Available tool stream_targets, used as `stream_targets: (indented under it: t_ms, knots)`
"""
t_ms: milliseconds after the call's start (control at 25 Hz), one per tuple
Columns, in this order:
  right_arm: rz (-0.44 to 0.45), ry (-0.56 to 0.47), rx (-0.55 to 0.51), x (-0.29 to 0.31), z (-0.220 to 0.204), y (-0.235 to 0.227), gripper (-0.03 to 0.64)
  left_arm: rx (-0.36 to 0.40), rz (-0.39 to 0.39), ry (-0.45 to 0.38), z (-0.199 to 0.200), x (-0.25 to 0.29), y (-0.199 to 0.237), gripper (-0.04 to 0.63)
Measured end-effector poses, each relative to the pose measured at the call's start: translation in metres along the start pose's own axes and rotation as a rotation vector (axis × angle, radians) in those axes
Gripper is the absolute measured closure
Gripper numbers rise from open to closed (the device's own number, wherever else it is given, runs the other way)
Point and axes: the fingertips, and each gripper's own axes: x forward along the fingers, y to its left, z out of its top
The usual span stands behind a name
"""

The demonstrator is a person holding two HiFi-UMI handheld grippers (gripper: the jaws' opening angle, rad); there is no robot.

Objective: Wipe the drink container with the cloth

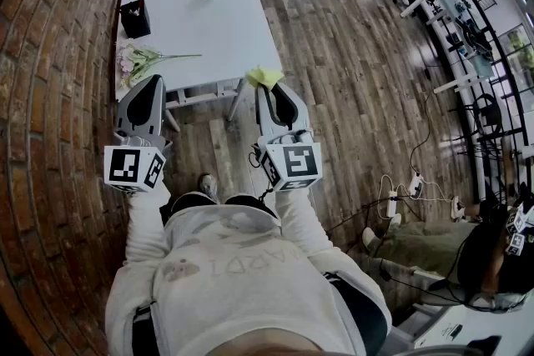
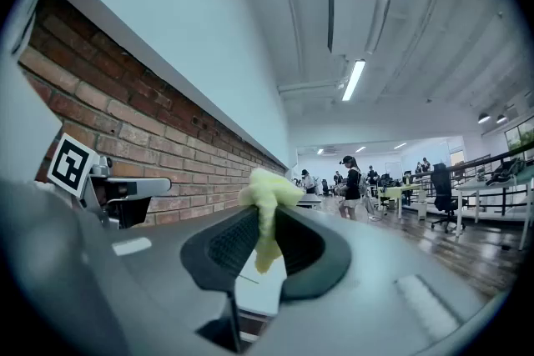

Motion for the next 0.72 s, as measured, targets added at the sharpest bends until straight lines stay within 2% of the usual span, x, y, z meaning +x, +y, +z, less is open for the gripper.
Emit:
stream_targets:
  t_ms: [400, 720]
  knots:
    - [0.000, 0.005, 0.003, 0.008, -0.002, -0.003, 0.545, -0.003, 0.000, -0.001, 0.000, 0.009, 0.003, 0.595]
    - [-0.017, -0.018, 0.024, 0.032, -0.005, -0.004, 0.545, -0.001, -0.007, 0.000, -0.005, 0.024, 0.023, 0.595]
